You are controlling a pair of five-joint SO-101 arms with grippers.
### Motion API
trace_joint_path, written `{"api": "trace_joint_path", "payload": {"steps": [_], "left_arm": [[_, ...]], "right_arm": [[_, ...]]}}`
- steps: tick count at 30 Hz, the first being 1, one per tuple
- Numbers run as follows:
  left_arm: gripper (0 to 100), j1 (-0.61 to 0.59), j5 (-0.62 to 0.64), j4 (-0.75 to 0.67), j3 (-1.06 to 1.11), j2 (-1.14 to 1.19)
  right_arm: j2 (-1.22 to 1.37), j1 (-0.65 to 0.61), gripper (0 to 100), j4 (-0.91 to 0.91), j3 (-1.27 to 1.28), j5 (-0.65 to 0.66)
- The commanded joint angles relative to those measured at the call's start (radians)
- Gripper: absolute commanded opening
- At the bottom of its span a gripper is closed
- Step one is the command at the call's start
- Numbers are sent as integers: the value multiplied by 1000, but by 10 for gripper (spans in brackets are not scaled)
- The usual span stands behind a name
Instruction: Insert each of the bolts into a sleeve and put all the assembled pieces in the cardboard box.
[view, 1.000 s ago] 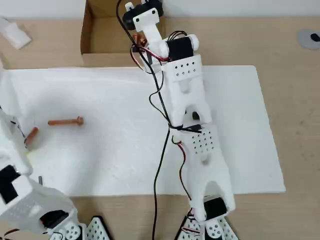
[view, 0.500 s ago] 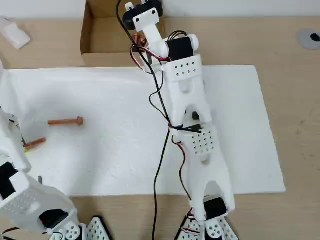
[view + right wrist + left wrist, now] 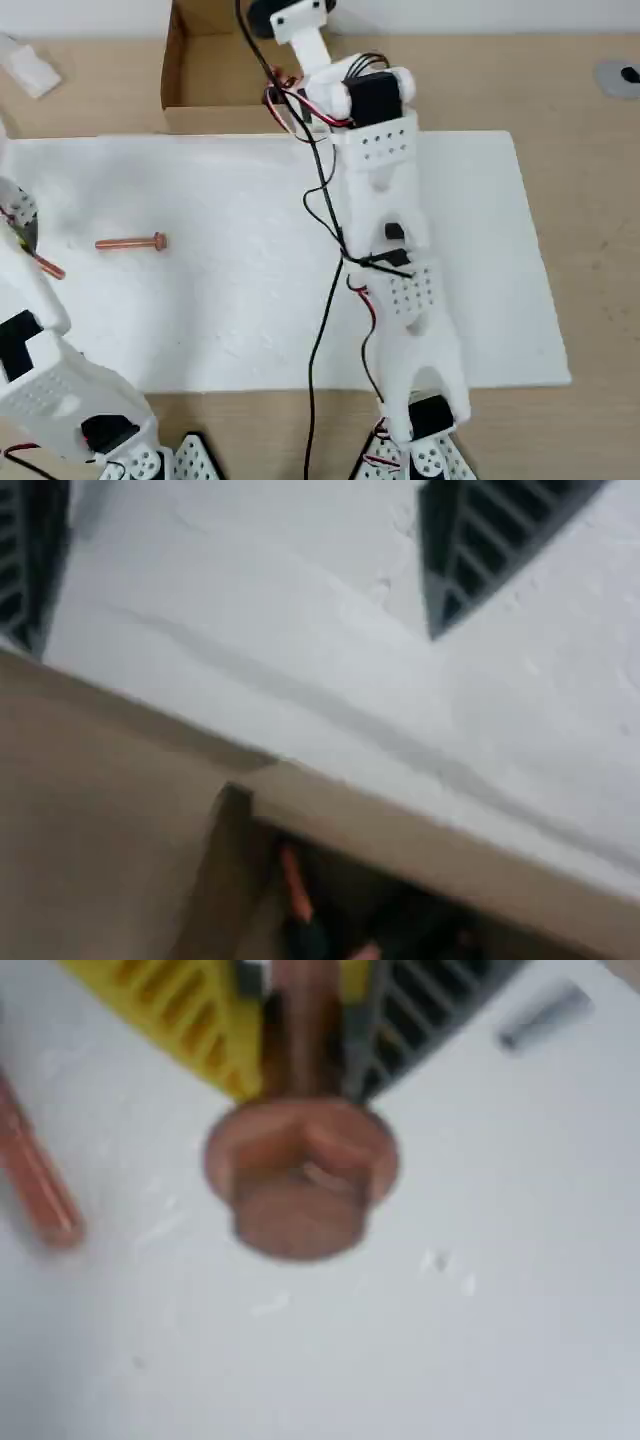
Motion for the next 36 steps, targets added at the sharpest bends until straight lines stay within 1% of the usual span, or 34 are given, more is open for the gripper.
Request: {"api": "trace_joint_path", "payload": {"steps": [1,4,6,8,10,12,15,20,23,24,29,36], "left_arm": [[4,18,-238,17,-52,-68],[5,44,-413,15,-26,-143],[7,63,-503,15,-3,-220],[7,81,-560,14,21,-308],[9,114,-582,11,57,-400],[11,160,-578,-8,110,-486],[11,222,-551,-95,247,-610],[10,296,-359,-362,557,-812],[9,353,-308,-494,730,-938],[9,377,-299,-523,778,-983],[9,470,-284,-603,970,-1210],[5,508,-282,-643,1126,-1448]], "right_arm": [[-162,8,282,21,110,-66],[-285,8,282,21,309,-141],[-380,8,282,21,467,-218],[-476,8,282,20,622,-308],[-568,21,282,18,746,-387],[-642,48,282,18,839,-440],[-710,93,282,18,949,-479],[-723,94,282,14,1139,-480],[-728,77,281,-68,1239,-483],[-727,76,281,-100,1270,-506],[-725,87,281,-252,1411,-735],[-725,84,281,-393,1524,-885]]}}
